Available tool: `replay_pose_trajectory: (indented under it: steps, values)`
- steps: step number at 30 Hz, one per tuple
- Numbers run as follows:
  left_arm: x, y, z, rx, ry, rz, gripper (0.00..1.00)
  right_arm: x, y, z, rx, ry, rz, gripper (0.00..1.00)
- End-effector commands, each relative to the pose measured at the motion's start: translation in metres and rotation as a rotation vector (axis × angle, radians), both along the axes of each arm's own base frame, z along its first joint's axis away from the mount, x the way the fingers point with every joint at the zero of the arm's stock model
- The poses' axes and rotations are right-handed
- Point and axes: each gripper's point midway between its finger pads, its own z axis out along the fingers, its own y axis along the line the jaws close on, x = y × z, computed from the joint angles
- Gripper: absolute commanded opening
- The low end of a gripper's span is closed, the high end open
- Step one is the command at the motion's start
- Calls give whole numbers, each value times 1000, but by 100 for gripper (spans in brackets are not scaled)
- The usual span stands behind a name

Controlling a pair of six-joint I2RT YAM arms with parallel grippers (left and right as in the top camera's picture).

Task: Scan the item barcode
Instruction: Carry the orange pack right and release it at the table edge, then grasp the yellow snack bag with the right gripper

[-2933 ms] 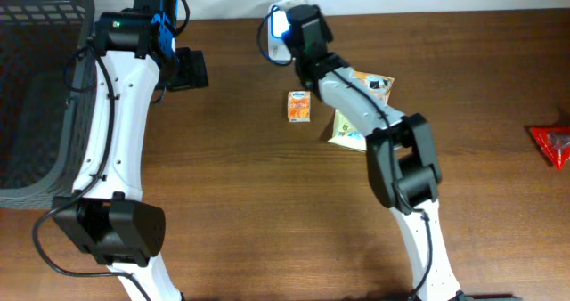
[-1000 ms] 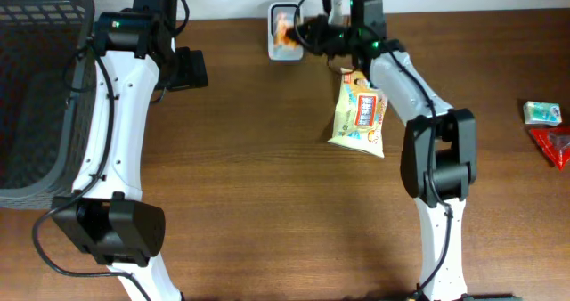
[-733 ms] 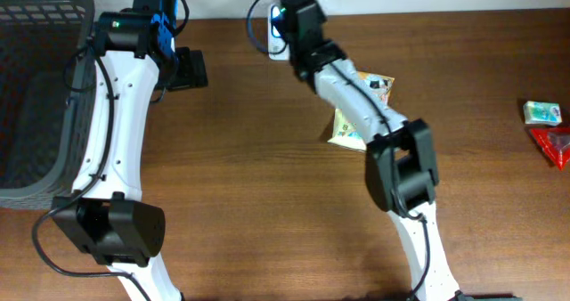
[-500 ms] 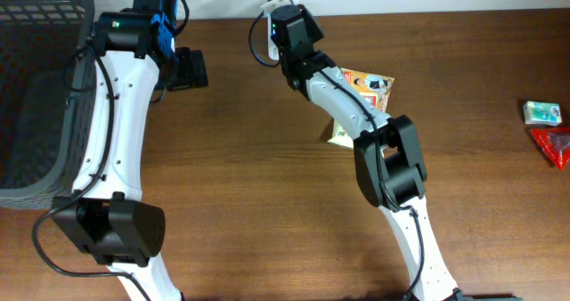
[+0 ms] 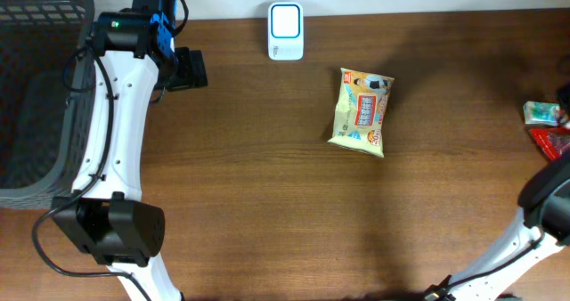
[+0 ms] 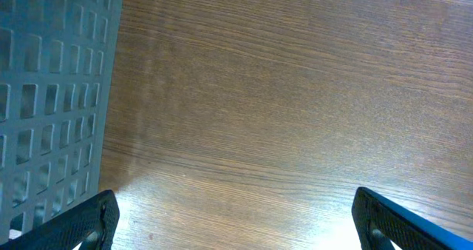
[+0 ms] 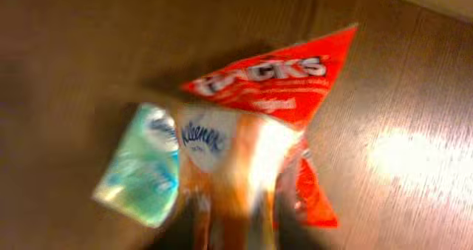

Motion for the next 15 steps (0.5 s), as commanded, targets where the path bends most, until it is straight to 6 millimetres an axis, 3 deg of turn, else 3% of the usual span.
replay_pose_trajectory:
  steps: [1,3,5,6,8,9,10,12,13,15]
  values:
    - [0,4,5,3,-15,18,99,7,12,-13,65,-9,94,89]
    - [0,4,5,3,-15,18,99,31,47,-1,174,-89,302,96]
    - [0,4,5,3,-15,18,99,39,81,29,288,-215,381,96]
    - [0,4,5,3,-15,18,99,44,121,66,407,-335,470,97]
    - [0,4,5,3,-15,18,99,51,200,110,540,-465,819,98]
    - [0,4,5,3,-15,17,99,52,231,111,560,-443,944,99]
    - [0,4,5,3,-15,17,99,51,262,100,582,-379,1059,99]
    - [0,4,5,3,-15,18,99,44,315,68,634,-242,1165,81]
    - [0,4,5,3,-15,18,99,27,397,13,718,-89,1292,81]
    - [0,4,5,3,-15,17,99,17,423,-24,737,-4,1206,82]
